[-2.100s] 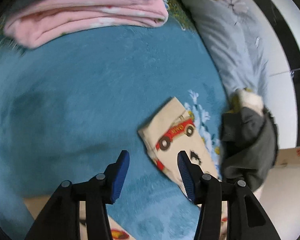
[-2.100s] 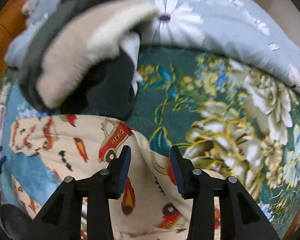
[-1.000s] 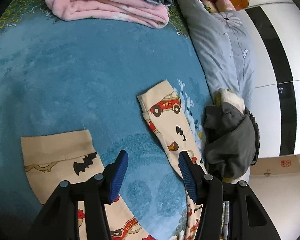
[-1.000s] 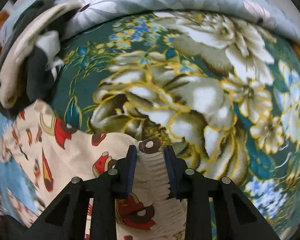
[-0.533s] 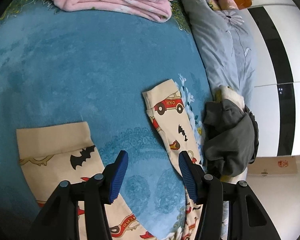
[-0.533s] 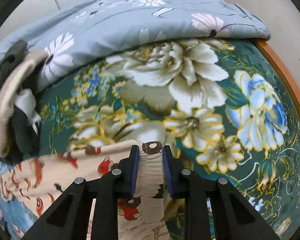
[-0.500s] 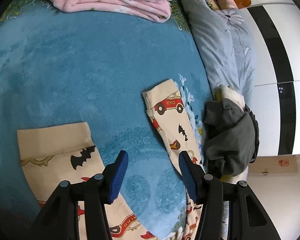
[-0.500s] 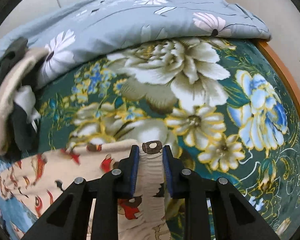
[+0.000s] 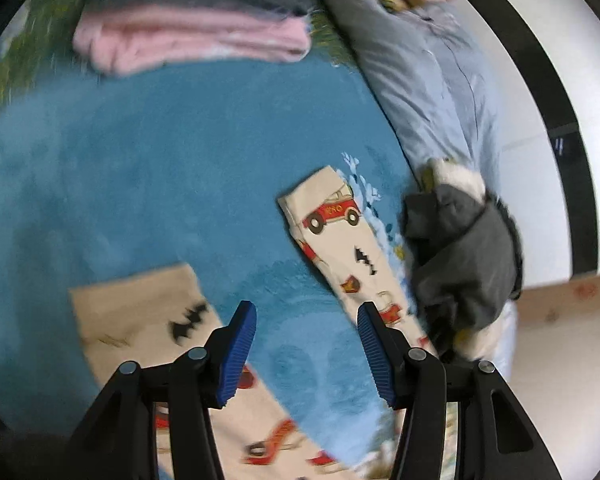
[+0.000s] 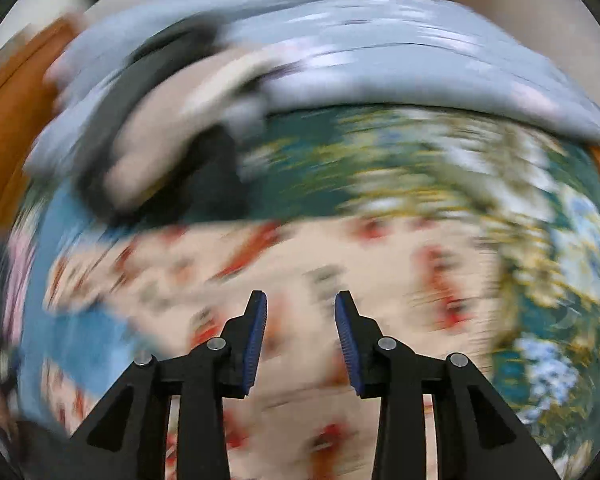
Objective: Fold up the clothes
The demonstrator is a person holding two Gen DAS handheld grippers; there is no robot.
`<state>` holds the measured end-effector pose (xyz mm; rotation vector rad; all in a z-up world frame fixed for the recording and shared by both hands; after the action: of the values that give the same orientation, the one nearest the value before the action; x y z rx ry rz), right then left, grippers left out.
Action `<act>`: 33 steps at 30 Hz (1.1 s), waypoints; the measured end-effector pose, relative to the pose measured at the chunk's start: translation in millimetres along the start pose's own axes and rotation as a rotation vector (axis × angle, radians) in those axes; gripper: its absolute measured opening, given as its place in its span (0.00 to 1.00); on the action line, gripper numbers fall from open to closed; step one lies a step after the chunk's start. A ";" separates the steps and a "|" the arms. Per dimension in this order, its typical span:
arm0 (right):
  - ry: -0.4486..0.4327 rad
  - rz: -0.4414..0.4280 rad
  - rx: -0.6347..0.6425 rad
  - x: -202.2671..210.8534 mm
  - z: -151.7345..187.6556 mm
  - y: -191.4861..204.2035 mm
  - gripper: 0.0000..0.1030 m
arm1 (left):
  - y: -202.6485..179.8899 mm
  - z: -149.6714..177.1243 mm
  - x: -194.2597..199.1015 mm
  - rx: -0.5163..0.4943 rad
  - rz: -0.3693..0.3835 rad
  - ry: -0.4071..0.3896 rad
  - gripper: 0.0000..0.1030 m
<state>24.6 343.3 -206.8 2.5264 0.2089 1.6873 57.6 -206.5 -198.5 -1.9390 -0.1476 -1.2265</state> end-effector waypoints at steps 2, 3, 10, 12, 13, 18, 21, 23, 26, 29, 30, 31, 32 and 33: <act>0.036 -0.059 0.095 -7.6 17.8 43.3 0.35 | 13.7 -4.0 6.4 0.002 -0.026 0.001 0.61; 0.054 -0.086 0.139 -11.0 26.7 62.7 0.35 | 25.9 -6.6 7.8 0.027 -0.041 0.005 0.61; 0.125 -0.064 0.212 -21.2 50.6 60.2 0.36 | 106.2 -10.6 6.7 0.163 -0.149 0.091 0.61; 0.128 -0.042 0.126 -23.5 38.6 36.5 0.36 | 119.0 -5.8 6.9 0.175 -0.152 0.112 0.61; 0.131 -0.038 0.075 -24.6 30.6 25.4 0.36 | 125.2 -1.5 5.8 0.187 -0.146 0.131 0.61; 0.114 -0.063 -0.180 -27.1 1.8 -12.4 0.36 | 143.1 10.9 1.8 0.227 -0.111 0.146 0.59; 0.120 -0.069 -0.272 -30.8 -0.3 -24.5 0.36 | 140.5 16.0 -5.2 0.198 -0.105 0.154 0.54; 0.127 -0.067 -0.319 -32.1 1.6 -33.1 0.36 | 135.4 17.4 -9.2 0.164 -0.117 0.159 0.36; 0.127 -0.052 -0.361 -29.5 7.4 -46.2 0.36 | 134.9 13.8 -9.9 0.156 -0.136 0.145 0.09; 0.108 -0.025 -0.393 -16.2 13.0 -67.3 0.36 | 140.4 7.2 -4.6 0.183 -0.135 0.106 0.05; 0.095 -0.013 -0.406 -8.9 14.7 -77.1 0.36 | 140.8 5.0 -2.5 0.189 -0.129 0.089 0.04; 0.087 -0.002 -0.416 -3.1 16.0 -85.0 0.36 | 141.0 2.9 -0.5 0.190 -0.129 0.076 0.04; 0.078 0.014 -0.429 3.7 18.5 -94.8 0.36 | 141.1 1.6 0.2 0.188 -0.131 0.069 0.04; 0.069 0.033 -0.443 10.6 22.6 -106.0 0.36 | 141.5 0.9 1.7 0.185 -0.135 0.064 0.04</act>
<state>43.1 449.4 -222.2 2.1581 -0.1841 1.6169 128.1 -299.6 -278.3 -1.7516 -0.3510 -1.3124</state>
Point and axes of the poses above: each gripper's, at about its wrist camera, not at the fingertips, and x roughly against the way its jaws point, y to its left, z to its underside, the point moved 9 cm from there along -x, roughly the way its jaws point, and after that the axes turned 1 degree about -x, right-handed, at the moved point
